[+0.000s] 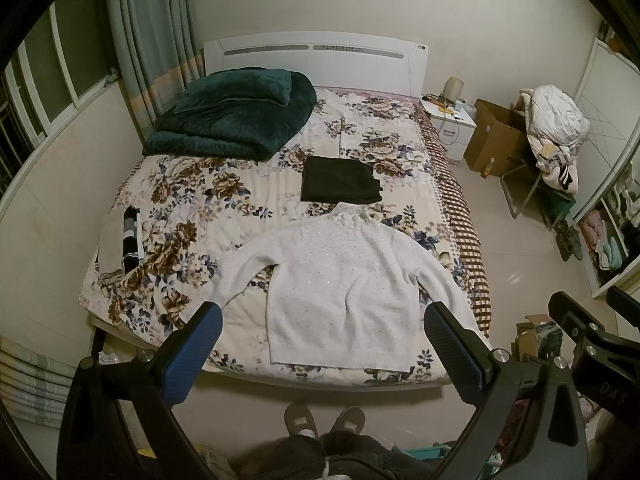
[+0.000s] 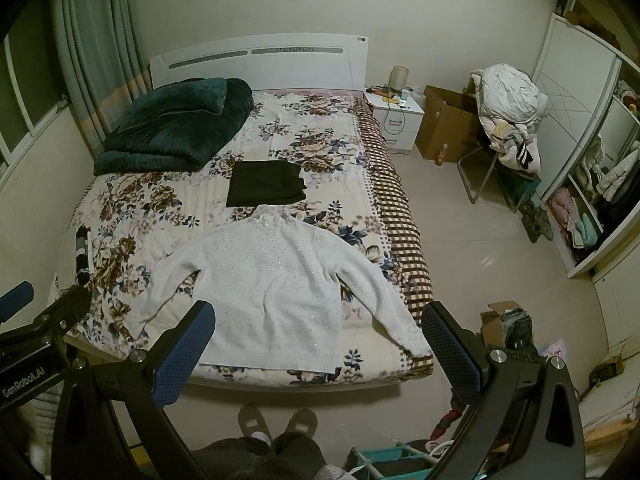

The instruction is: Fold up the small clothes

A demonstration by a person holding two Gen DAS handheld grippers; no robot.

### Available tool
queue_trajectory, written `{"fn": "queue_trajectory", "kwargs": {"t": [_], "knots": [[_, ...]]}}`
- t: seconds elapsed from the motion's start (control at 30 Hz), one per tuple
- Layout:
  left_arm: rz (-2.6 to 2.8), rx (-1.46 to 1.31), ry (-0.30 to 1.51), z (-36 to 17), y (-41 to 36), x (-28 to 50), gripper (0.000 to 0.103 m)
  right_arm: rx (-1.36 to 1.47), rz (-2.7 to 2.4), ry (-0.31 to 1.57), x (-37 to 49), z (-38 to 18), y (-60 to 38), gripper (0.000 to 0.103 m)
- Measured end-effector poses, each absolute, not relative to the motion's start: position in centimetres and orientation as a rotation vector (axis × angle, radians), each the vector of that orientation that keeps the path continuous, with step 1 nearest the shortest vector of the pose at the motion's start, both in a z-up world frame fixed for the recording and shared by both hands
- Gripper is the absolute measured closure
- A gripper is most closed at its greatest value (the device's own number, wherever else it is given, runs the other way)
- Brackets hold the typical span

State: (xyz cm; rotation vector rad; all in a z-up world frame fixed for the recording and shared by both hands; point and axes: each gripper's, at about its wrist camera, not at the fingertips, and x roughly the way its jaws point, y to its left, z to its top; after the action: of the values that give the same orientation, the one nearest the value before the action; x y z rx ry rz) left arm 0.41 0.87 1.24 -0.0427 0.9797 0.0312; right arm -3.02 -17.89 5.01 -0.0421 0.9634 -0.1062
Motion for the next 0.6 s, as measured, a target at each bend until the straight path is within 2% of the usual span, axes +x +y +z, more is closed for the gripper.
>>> {"fn": "queue_trajectory", "kwargs": {"t": [0.4,0.5,0.6], "knots": [[0.057,-0.035,0.951,1.1,1.1,0.7,0.0,-0.016,-0.103,0.979,-0.6,6.3,-16.5,0.0],[0.091,-0.013,0.912,0.3,1.2,1.6,0.0,0.039,-0.112,0.996,0.8,4.4,-17.7,0.0],[0.129,0.033,0.899,-2.7,1.0,3.8,0.0,0.095,-0.169,1.026,1.9,0.2,-20.7,0.0]]}}
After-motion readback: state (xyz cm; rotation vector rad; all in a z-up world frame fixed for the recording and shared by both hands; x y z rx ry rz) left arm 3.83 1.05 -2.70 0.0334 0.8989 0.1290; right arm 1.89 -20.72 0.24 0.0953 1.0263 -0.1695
